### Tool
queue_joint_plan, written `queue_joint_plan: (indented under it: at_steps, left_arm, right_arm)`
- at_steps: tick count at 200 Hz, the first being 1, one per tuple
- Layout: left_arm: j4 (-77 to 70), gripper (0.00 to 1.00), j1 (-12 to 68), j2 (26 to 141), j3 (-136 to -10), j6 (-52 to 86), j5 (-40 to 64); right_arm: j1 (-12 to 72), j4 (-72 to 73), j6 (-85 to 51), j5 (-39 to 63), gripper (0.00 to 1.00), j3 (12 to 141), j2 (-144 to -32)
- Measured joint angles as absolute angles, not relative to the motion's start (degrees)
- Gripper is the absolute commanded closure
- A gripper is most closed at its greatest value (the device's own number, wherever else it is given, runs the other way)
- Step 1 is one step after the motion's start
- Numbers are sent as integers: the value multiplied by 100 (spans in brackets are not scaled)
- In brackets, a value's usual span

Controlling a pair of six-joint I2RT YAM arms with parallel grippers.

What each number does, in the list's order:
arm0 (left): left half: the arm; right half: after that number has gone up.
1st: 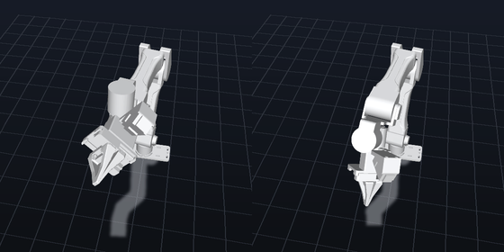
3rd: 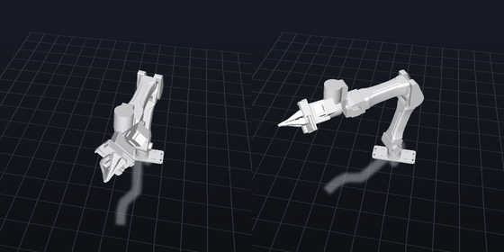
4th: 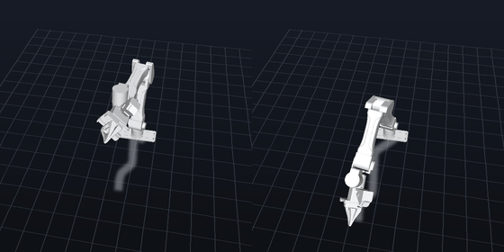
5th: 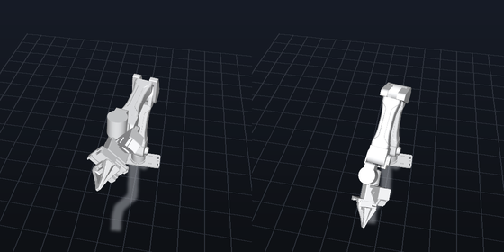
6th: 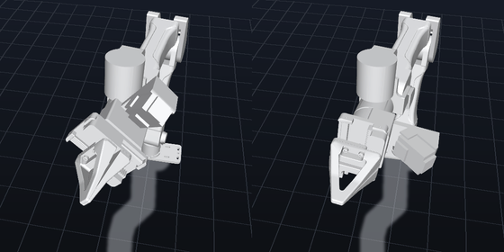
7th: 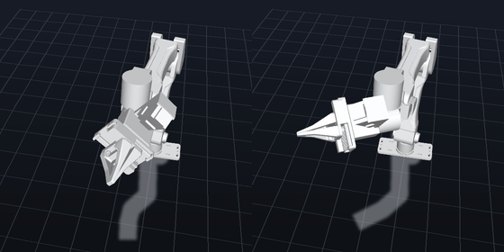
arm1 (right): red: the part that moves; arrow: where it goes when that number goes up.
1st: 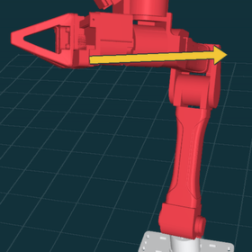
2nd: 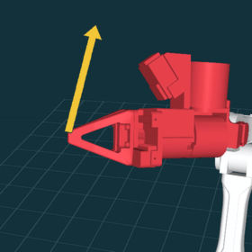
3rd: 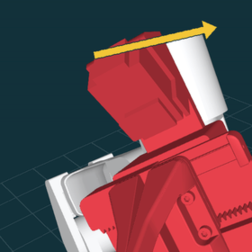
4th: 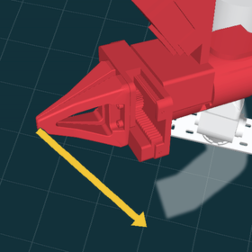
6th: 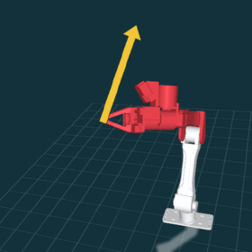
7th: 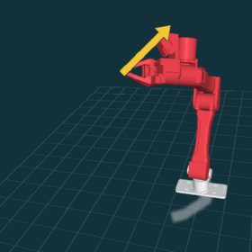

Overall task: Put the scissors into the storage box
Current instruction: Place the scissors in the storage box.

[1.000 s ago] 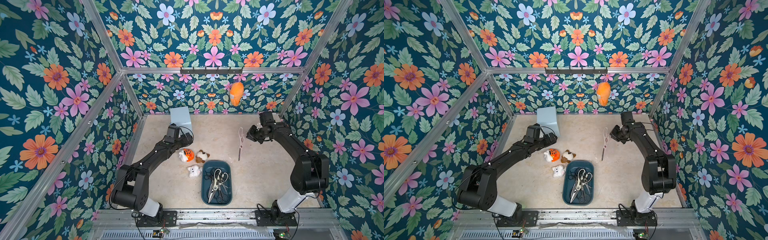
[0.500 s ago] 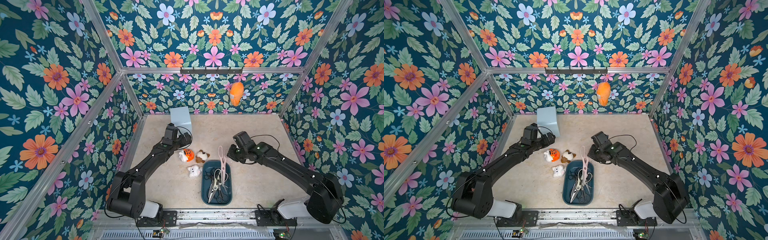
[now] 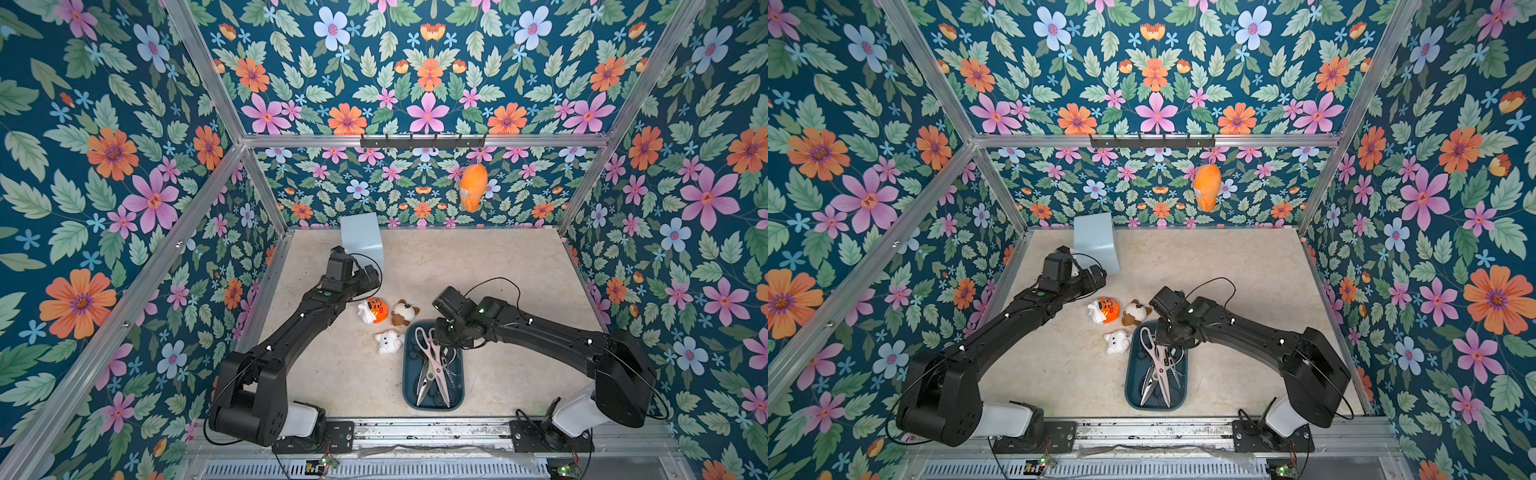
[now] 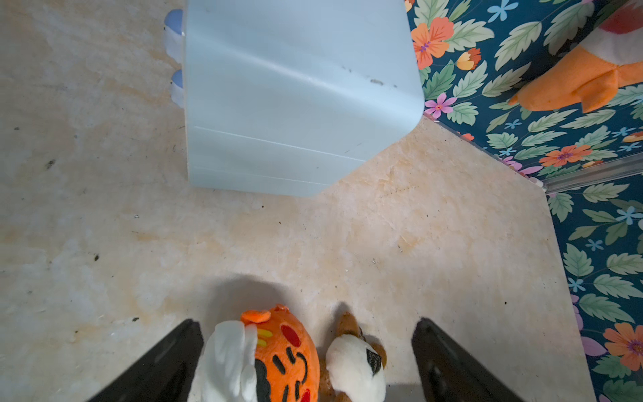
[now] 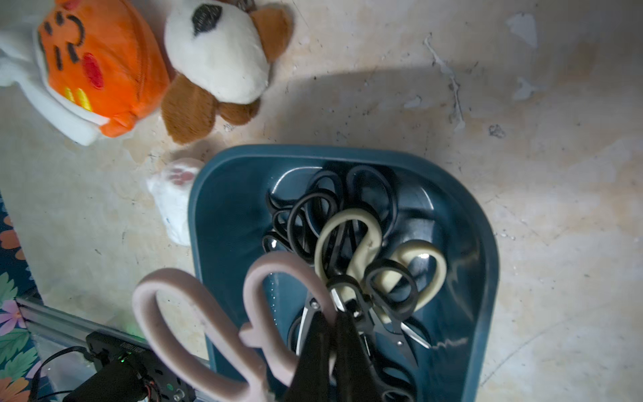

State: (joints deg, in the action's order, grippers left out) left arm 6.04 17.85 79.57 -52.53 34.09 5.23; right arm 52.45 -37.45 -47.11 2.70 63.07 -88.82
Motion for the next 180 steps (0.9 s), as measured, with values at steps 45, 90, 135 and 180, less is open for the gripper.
queue_joint_plan:
  at_steps: [45,90,135,180]
  left_arm:
    - [611,1,1765,7961,-5271,3391,460]
    - [624,1,1752,7852,-5223,3301,340]
    - [628,1,1693,7734,-5177,3282,222]
    - [659,1,1656,7669,-5177,3238,145]
  right_arm:
    - [5247,-3684,-4836,327,100,6305,-9164]
    - [5249,-3763,-4838,316,80,6414,-9251]
    - [5249,-3922,-4812,126,74,6716,-9251]
    - [5242,-4117,-4624,-217,73,7050,-9242]
